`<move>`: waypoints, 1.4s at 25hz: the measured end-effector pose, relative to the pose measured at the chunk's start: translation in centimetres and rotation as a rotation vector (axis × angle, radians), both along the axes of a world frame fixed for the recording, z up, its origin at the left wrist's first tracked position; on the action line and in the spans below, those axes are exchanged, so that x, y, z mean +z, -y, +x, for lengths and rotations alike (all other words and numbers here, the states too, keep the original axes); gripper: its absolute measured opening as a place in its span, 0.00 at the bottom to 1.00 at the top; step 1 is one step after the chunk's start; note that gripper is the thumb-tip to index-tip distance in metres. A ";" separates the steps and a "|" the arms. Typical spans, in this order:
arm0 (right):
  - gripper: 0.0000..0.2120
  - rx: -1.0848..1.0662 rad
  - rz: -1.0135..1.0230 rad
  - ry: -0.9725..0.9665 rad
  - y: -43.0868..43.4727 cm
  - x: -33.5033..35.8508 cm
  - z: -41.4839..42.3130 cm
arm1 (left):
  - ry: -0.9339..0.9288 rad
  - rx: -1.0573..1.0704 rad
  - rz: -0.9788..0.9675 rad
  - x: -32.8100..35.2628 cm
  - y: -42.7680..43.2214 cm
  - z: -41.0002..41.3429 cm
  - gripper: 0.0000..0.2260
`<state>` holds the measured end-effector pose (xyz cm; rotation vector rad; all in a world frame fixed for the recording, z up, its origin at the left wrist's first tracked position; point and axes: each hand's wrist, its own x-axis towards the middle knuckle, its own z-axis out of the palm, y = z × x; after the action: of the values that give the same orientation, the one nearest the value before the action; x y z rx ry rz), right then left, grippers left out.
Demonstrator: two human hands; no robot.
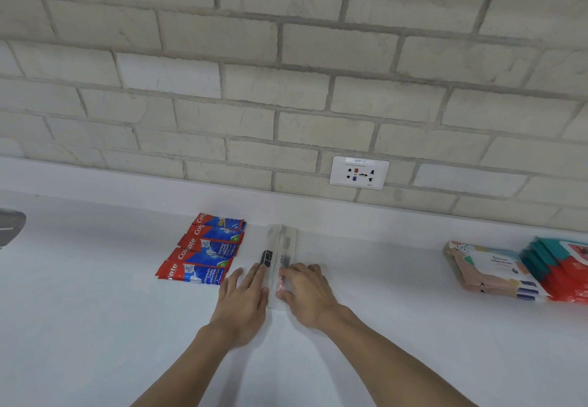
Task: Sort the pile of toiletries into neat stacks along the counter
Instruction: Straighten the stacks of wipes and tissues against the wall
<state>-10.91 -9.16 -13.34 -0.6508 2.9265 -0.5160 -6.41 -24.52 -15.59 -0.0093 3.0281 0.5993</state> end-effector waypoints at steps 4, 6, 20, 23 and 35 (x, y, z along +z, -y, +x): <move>0.19 0.007 -0.118 0.048 -1.2 0.5 0.7 | -0.027 0.025 0.053 -0.4 0.7 -0.5 0.25; 0.20 -0.005 -0.173 0.071 -2.6 0.6 1.1 | -0.076 0.039 0.063 0.0 0.3 -0.6 0.25; 0.11 -0.286 -0.445 0.009 -22.0 3.1 5.6 | -0.350 -0.215 0.179 4.9 -18.8 0.5 0.17; 0.11 -0.378 -0.507 0.005 -27.5 3.1 6.1 | -0.290 -0.221 0.291 5.7 -23.9 0.0 0.17; 0.18 -0.587 -0.512 -0.043 -43.2 3.7 0.7 | 0.097 -0.008 0.636 5.9 -38.1 -5.5 0.23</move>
<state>-10.18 34.04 -9.64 0.2022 3.0008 -1.3416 -11.95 13.62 -9.70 0.0002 2.6062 1.4717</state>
